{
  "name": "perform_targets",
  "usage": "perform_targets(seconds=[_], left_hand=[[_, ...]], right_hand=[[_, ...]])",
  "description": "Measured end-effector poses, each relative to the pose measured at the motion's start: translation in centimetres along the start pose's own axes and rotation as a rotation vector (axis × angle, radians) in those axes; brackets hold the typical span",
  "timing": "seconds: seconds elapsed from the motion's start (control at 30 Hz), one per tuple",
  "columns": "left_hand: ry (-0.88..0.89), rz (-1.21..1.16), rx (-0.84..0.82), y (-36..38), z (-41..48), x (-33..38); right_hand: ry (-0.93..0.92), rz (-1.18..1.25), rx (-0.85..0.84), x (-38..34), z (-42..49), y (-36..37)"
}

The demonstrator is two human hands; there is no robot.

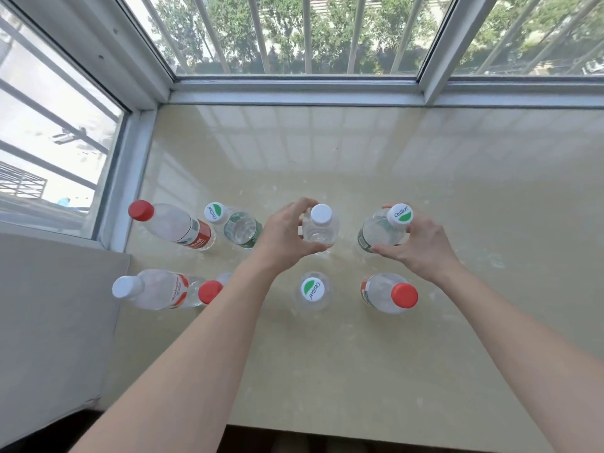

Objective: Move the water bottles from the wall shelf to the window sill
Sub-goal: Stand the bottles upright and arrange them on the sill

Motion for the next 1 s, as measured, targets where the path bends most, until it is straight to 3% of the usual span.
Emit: perform_targets(seconds=[0.7, 1.0], left_hand=[[0.057, 0.048, 0.029, 0.2, -0.1, 0.2], [0.022, 0.126, 0.015, 0.1, 0.0, -0.1]], right_hand=[[-0.002, -0.056, 0.021, -0.1, 0.0, -0.3], [0.042, 0.054, 0.034, 0.2, -0.7, -0.9]])
Point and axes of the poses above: each hand's wrist, its own z-axis towards the middle knuckle, its own y-axis out of the palm, x = y × z, the point moved 8 cm from there along z, towards the middle knuckle, and after that the axes turned 6 degrees about -y, right-handed, at the moved point
